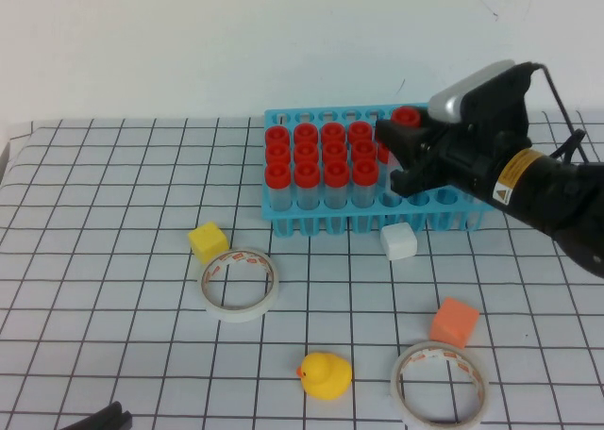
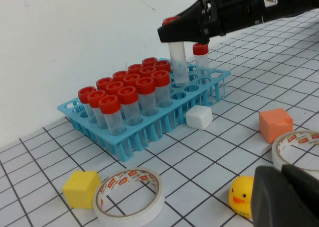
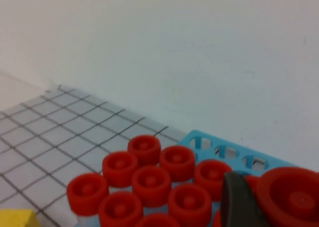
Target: Place the test tubes
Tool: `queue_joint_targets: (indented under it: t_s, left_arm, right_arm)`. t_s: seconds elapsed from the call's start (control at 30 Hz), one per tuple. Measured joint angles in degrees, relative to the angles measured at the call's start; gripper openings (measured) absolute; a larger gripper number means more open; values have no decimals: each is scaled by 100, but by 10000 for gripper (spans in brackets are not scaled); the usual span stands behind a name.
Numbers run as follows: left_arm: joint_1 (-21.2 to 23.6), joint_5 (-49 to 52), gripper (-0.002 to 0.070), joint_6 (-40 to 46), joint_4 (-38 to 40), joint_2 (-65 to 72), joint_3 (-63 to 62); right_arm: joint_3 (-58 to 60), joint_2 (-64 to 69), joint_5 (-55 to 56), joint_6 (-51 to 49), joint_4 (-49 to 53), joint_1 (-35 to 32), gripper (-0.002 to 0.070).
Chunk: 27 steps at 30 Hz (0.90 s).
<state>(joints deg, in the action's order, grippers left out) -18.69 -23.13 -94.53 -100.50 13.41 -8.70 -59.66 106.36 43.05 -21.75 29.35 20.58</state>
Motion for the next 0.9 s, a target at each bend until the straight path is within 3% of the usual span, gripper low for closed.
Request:
queue_joint_targets:
  t_s: [0.9]
  left_arm:
    - [0,-9,-1,0,-13,0,0]
  right_arm:
    - [-159,692,410,462,-285,0,274]
